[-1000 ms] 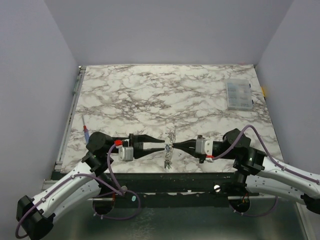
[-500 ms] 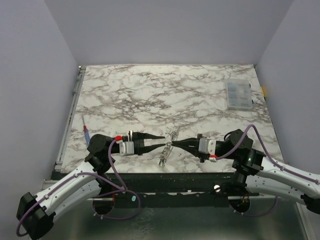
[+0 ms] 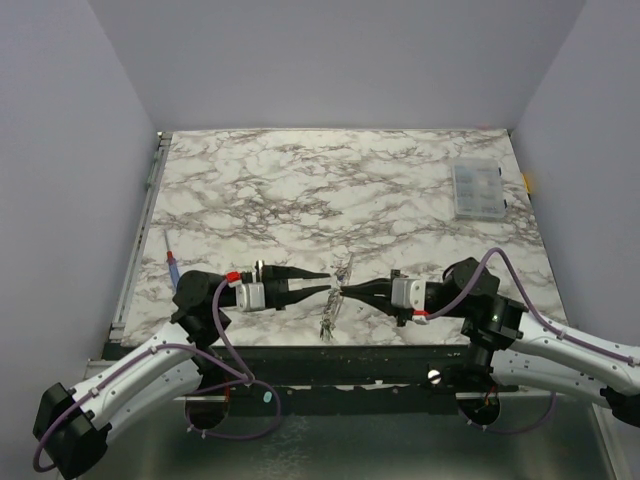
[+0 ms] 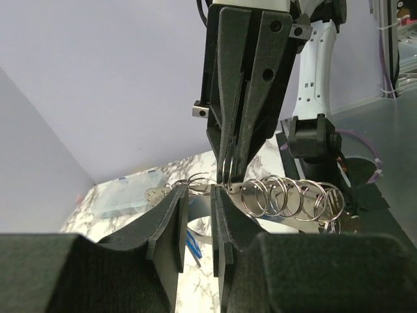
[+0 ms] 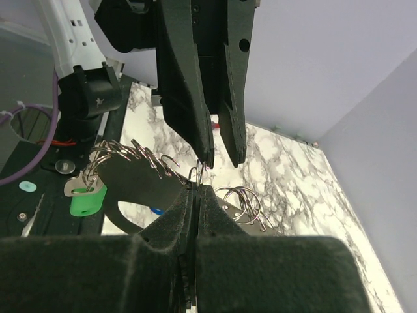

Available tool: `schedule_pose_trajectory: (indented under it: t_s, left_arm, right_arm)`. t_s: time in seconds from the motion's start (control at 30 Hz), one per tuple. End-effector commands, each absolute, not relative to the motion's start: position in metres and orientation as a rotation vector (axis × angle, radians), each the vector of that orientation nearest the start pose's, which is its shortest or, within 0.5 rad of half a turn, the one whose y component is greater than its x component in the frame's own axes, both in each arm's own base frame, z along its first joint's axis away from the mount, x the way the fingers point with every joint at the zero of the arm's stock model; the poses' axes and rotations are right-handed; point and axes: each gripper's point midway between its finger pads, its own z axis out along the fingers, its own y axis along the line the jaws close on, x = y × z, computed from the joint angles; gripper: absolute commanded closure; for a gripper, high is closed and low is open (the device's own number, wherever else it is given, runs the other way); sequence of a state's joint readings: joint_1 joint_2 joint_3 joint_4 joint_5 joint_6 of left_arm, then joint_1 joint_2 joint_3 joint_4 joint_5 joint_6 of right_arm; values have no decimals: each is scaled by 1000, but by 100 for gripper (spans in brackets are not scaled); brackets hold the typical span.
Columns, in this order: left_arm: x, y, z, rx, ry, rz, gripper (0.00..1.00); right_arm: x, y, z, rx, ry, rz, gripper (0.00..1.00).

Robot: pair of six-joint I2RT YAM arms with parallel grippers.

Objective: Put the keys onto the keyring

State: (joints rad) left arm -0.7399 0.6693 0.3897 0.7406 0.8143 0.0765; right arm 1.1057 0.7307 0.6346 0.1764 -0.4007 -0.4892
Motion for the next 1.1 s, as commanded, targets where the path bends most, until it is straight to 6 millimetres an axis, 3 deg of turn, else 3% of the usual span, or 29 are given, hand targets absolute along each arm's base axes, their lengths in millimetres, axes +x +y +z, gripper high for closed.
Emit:
schedule_pose_trajectory:
  t_s: [0.0, 0.27, 0.7, 1.07]
  left_arm:
    - [100, -269, 316, 1151, 680, -1054, 73]
    - [95, -267, 312, 1164, 670, -1059, 60]
    - [89, -267, 310, 1191, 652, -1077, 61]
    - [95, -263, 318, 1141, 652, -1033, 61]
  right_arm:
    - [93, 308, 325, -1302, 771, 806, 99]
    - [95, 307, 328, -1300, 767, 795, 99]
    - [97, 309, 329, -1309, 762, 776, 99]
    - [100, 311, 324, -1334, 781, 758, 99]
